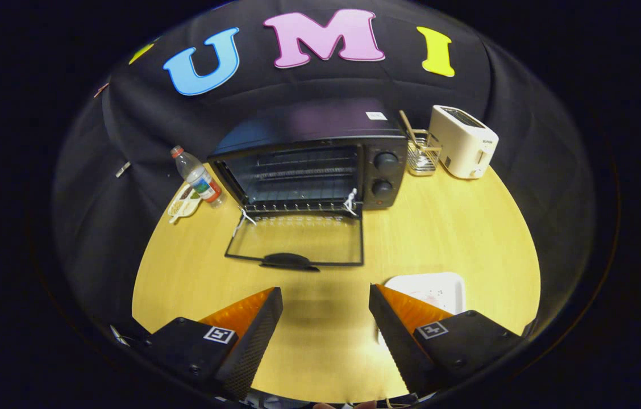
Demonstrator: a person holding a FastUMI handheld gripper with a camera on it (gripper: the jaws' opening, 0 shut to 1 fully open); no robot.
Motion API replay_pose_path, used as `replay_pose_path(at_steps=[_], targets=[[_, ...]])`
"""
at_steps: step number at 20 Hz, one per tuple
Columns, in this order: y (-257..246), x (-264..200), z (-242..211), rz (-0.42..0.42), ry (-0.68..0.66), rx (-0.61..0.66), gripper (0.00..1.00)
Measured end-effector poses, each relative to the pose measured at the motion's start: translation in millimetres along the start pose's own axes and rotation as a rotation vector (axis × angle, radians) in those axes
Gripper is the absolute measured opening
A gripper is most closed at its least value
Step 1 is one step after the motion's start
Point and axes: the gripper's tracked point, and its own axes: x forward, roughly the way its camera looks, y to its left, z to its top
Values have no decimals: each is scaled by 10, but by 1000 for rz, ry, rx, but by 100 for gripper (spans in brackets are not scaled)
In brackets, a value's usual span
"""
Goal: Open the toaster oven, put the food inside, and close the toaster oven door.
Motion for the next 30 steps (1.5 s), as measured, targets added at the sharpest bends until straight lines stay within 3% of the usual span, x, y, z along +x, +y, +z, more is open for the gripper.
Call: replay_pose_path(at_steps=[5,10,17,21,23,24,26,30], targets=[[-872,-87,-80,-22,154,66,99],[-1609,175,-290,-50,281,57,99],[-2091,709,-615,-45,388,101,98],[-2161,926,-769,-51,422,65,74],[-2170,993,-846,-59,442,77,56],[-2221,1015,-863,-76,441,80,37],[-2208,955,-784,-52,454,82,18],[-2211,973,-869,65,452,148,5]])
